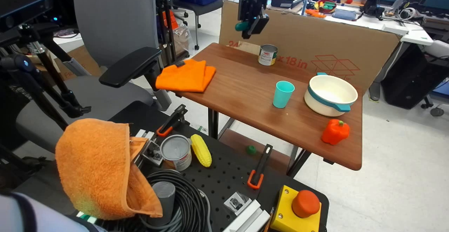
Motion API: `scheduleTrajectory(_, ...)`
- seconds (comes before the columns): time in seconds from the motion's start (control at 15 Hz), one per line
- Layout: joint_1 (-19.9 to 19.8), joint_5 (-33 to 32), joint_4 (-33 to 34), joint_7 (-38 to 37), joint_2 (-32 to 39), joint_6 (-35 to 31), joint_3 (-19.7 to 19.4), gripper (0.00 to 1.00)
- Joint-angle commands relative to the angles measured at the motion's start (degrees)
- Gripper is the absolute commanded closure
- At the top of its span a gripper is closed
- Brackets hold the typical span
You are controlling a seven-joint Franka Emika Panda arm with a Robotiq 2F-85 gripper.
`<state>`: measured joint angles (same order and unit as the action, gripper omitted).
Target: Move the green plush toy to the right
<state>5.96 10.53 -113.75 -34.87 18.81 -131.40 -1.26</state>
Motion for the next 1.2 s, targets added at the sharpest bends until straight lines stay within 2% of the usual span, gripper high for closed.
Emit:
scheduleTrajectory(0.0,-2.5,-1.5,6.3,7.2,3.1,4.8,-0.6,0.98)
scheduleTrajectory(0.73,-4.3,-13.4,21.6,7.4,18.0,13.2,-7.6,0.98)
scheduleTrajectory(1.13,-3.2,-16.2,28.3,7.3,26.9,17.6,-8.2,0.98)
